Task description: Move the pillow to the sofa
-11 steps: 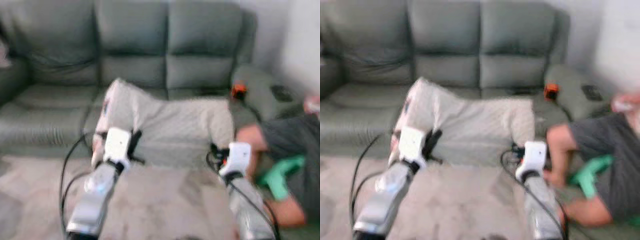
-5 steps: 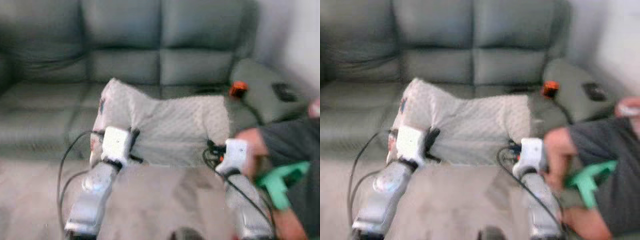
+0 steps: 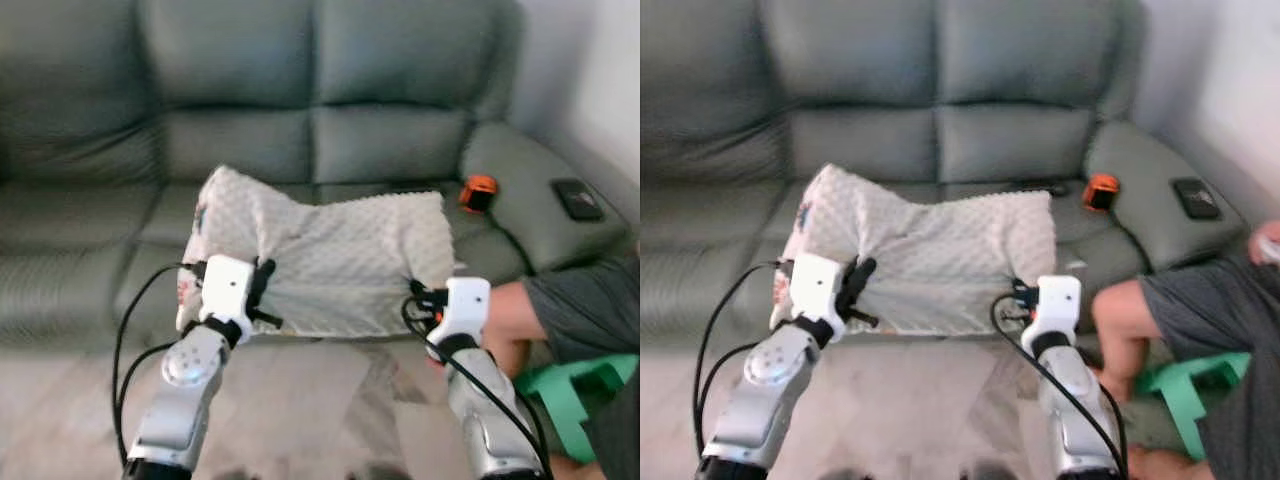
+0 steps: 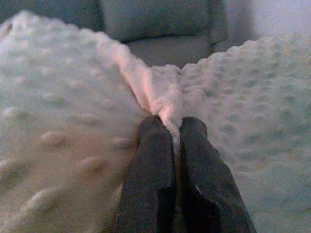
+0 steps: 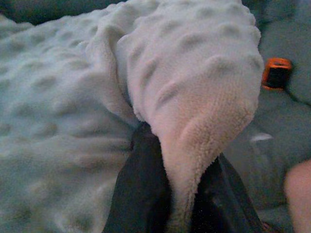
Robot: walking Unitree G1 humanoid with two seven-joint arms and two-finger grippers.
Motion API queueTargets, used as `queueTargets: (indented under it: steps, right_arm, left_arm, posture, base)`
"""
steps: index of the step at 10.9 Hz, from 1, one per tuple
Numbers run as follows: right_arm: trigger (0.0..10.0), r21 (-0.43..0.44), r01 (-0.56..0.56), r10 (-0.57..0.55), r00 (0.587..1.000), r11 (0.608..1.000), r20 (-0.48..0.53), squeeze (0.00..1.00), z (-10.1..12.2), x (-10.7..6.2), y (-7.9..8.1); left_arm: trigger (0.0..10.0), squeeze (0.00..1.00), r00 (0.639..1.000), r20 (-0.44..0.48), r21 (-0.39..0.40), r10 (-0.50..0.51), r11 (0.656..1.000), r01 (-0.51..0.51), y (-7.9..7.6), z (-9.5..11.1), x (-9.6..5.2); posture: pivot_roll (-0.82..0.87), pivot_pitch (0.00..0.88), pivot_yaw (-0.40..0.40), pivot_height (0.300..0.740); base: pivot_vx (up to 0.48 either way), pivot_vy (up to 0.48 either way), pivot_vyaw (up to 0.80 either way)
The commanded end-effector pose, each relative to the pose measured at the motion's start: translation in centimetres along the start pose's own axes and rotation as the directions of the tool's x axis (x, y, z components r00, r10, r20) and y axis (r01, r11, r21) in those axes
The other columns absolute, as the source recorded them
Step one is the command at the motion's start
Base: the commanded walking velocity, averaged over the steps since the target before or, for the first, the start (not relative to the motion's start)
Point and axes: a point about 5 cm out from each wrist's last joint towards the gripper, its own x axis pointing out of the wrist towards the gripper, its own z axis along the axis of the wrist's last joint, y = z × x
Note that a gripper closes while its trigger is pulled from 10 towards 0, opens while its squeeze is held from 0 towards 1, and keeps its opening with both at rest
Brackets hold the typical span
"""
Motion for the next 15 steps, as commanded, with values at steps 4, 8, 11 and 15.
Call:
queueTargets:
  steps: [4, 8, 11, 15]
  right_arm:
    - [10.0, -0.015, 0.027, -0.027, 0.999, 1.0, 0.025, 0.0, 0.59, -0.06, -0.67]
    - [10.0, -0.024, 0.031, -0.03, 0.999, 0.999, 0.023, 0.0, 0.54, -0.05, -0.7]
    - [10.0, -0.021, 0.029, -0.028, 0.999, 0.999, 0.018, 0.0, 0.38, -0.1, -0.66]
    - [10.0, -0.018, 0.024, -0.024, 1.0, 1.0, 0.012, 0.0, 0.32, 0.01, -0.51]
  left_arm:
    - [10.0, 0.0, 0.999, 0.023, 0.0, -0.046, 0.999, 0.046, -1.08, 0.62, 0.47]
    - [10.0, 0.0, 0.998, 0.026, 0.019, -0.058, 0.998, 0.058, -1.24, 0.63, 0.51]
    - [10.0, 0.0, 0.997, 0.046, 0.024, -0.069, 0.997, 0.068, -1.43, 0.82, 0.38]
    - [10.0, 0.0, 0.996, 0.061, 0.023, -0.067, 0.998, 0.065, -1.18, 0.99, 0.32]
  posture:
    - [-0.1, 0.0, -0.037, 0.74]
    - [-0.1, 0.0, -0.036, 0.74]
    - [-0.1, 0.0, -0.038, 0.74]
    - [-0.09, 0.0, -0.042, 0.74]
  base:
    - [0.061, 0.428, 0.0]
    - [0.0, 0.479, 0.0]
    - [0.0, 0.0, 0.0]
    - [0.139, 0.0, 0.0]
